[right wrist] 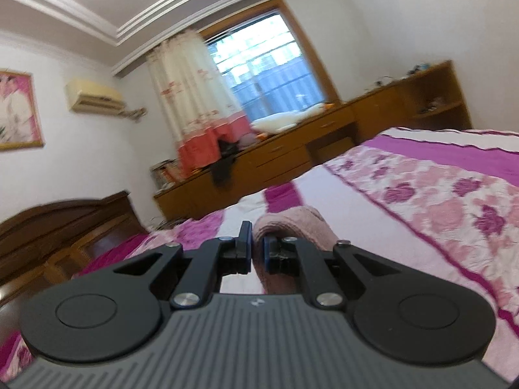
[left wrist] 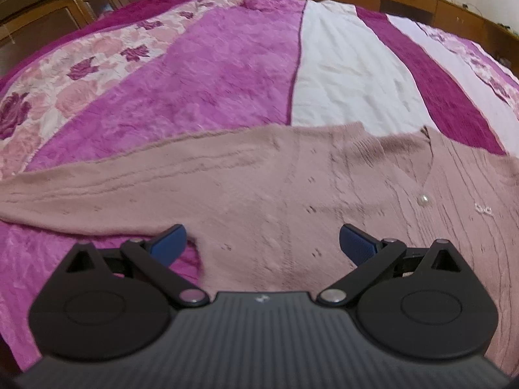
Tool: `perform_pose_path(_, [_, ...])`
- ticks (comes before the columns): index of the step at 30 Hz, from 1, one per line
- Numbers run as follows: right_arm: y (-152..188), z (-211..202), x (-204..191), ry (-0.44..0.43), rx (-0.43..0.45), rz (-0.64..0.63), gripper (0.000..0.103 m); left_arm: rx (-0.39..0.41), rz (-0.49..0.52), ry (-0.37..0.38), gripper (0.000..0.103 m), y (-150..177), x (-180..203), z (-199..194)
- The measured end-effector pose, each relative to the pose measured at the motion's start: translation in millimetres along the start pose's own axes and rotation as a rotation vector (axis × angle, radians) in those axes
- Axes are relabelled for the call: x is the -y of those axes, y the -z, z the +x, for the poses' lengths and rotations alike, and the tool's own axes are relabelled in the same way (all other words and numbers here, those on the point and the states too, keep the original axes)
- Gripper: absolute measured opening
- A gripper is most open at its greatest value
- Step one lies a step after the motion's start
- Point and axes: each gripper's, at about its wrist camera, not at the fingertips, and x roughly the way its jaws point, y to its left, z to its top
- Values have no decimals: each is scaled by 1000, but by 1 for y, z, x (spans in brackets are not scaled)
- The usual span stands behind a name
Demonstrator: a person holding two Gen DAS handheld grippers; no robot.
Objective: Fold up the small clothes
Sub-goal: 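Carry the held sleeve across the cardigan front and open the right gripper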
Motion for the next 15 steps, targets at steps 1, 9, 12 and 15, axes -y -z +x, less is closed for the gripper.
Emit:
perform_pose_path(1, [5, 0, -15, -14, -9, -11, 7, 7, -5, -5, 102, -1, -4, -2])
perform_pose_path(9, [80, 20, -119, -109, -134, -57, 7, 25, -80, -31, 102, -1, -39, -7])
perform_pose_path(12, [123, 35, -150, -126, -206, -62, 7, 33, -78, -36, 102, 1, -46, -9])
perform_pose_path(15, [170, 51, -173, -141, -286, -64, 7, 50, -61, -52, 102, 4, -51, -11])
